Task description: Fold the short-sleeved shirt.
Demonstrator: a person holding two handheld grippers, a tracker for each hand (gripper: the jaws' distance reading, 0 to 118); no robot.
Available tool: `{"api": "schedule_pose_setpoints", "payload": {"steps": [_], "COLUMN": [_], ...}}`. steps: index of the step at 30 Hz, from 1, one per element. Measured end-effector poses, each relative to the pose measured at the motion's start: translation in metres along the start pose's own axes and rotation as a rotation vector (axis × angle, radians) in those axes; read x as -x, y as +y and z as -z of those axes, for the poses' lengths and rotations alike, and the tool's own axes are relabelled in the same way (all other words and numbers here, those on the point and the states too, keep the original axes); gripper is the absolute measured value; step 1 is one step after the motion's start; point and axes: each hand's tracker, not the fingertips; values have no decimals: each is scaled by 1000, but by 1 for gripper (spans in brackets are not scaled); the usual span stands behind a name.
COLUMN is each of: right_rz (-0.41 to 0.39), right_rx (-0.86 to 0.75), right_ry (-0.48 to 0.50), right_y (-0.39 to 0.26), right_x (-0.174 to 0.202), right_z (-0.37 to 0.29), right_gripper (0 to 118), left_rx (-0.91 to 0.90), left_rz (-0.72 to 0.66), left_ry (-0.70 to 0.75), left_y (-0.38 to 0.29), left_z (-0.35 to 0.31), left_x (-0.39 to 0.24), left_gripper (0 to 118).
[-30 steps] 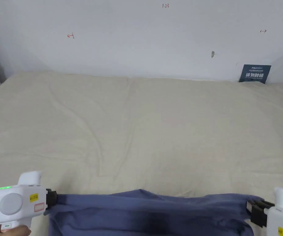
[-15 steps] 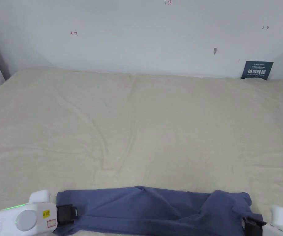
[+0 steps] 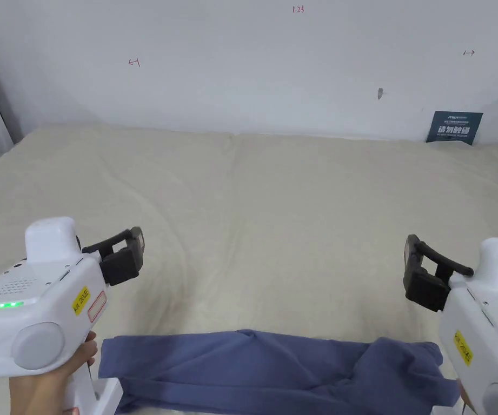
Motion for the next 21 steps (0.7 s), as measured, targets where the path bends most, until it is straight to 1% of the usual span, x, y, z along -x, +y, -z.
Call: {"api": "schedule_pose_setpoints", "payload": {"steps": [2, 3, 4, 5, 6, 7, 8, 9, 10, 12, 13, 16, 18, 21], "right_rz": [-12, -15, -16, -15, -12, -14, -19, -42, -33, -32, -34, -44, -36, -31], "right_rx": [-33, -42, -48, -50, -59, -67, -85, -103, -104, -95, -98, -90, -76, -53], "right_ry": [-7, -17, -19, -16, -17, -19, -37, -93, -51, -45, -48, -47, -39, -31], "right_y": [4, 5, 6, 6, 6, 6, 7, 6, 7, 12, 13, 8, 5, 2], "right_x": [8, 11, 14, 15, 17, 19, 21, 20, 19, 20, 21, 19, 21, 22], "right_z": [-2, -3, -4, -4, -5, -6, -6, -4, -4, -1, 0, -1, 1, 6], "right_gripper": [84, 84, 83, 81, 71, 37, 0, 0, 0, 0, 0, 0, 0, 0], "left_rx": [-49, -81, -115, -142, -138, -140, -132, -125, -109, -113, -90, -55, 23, 200], "left_rz": [20, 21, 18, 11, 3, -5, -10, -11, 2, 30, 67, 75, 47, -118], "left_ry": [12, 11, -1, -15, -18, -36, -48, -69, -98, -92, -100, -111, -126, -216], "left_y": [5, 5, 7, 7, 8, 8, 9, 9, 9, 6, 5, 2, 0, -4], "left_z": [-4, -7, -10, -12, -14, -14, -13, -12, -11, -9, -7, -2, 5, 22], "left_x": [-9, -12, -15, -17, -19, -20, -21, -22, -24, -30, -32, -35, -30, -5], "left_gripper": [90, 87, 75, 58, 33, 4, 4, 3, 2, 2, 2, 2, 2, 2]}}
